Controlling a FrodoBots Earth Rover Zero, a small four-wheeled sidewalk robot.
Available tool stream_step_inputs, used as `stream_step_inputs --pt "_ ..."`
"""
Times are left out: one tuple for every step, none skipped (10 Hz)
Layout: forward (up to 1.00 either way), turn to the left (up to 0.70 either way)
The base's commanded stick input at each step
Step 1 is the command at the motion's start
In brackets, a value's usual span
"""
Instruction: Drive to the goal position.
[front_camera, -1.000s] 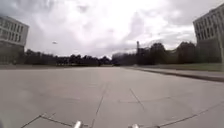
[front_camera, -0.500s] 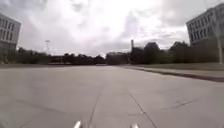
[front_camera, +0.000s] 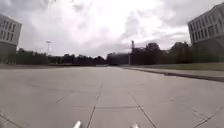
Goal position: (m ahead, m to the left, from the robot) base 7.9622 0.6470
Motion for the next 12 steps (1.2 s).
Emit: stream_step_inputs --pt "1.00 0.00" --pt "1.00 0.00" --pt "1.00 0.00" --pt "1.00 0.00" --pt "1.00 0.00" --pt "1.00 0.00" --pt "1.00 0.00" --pt "1.00 0.00" --pt "1.00 0.13" --pt "1.00 0.40" --pt "1.00 0.40" --pt "1.00 0.00"
